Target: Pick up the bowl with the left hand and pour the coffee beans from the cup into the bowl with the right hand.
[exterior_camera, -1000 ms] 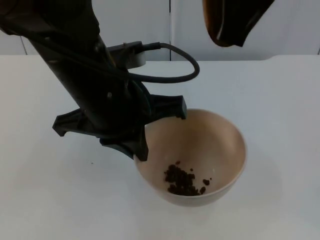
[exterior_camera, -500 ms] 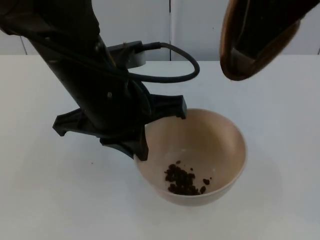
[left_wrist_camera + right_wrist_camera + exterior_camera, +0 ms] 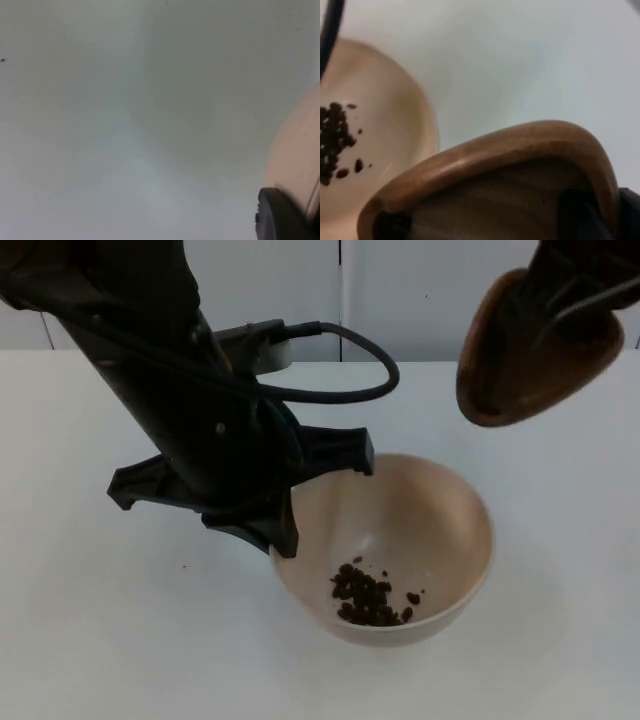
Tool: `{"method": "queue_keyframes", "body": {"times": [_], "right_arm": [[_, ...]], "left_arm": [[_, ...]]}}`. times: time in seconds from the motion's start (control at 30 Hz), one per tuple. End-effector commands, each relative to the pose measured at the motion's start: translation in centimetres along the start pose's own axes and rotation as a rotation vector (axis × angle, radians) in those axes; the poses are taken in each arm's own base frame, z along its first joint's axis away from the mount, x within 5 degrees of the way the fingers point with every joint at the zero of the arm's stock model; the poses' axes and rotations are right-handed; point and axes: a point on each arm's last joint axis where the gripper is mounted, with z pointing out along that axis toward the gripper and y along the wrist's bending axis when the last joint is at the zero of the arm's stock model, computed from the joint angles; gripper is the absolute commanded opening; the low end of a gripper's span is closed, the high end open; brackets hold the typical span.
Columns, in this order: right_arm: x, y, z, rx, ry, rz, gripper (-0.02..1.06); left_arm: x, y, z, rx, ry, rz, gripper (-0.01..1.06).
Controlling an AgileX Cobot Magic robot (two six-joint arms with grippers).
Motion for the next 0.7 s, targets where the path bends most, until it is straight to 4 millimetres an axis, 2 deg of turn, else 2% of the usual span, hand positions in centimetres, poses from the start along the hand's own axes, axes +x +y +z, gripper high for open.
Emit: {"method": "queue_keyframes", "body": {"times": [0.0, 0.47, 0.57, 0.6, 0.67], "right_arm": [[0.0, -0.7, -0.1, -0.028, -0.009, 0.03, 0.0], [0.2, -3.8, 1.4, -0.099, -0.03, 0.205, 0.0], [0.3, -5.1, 1.9, -0.089, -0.046, 0.256, 0.0], [0.3, -5.4, 2.1, -0.095, -0.052, 0.277, 0.0], [0.3, -5.6, 2.2, -0.098, -0.053, 0.286, 0.0]], "left_arm": [[0.0, -0.2, -0.2, 0.006, -0.016, 0.007, 0.0], [-0.4, 0.5, -0.2, -0.045, -0.044, 0.072, 0.0], [-1.1, 1.8, -0.4, -0.061, -0.055, 0.039, 0.0], [-1.5, 2.8, -0.6, -0.072, -0.058, 0.012, 0.0], [-1.6, 3.1, -0.7, -0.075, -0.058, 0.001, 0.0]]}}
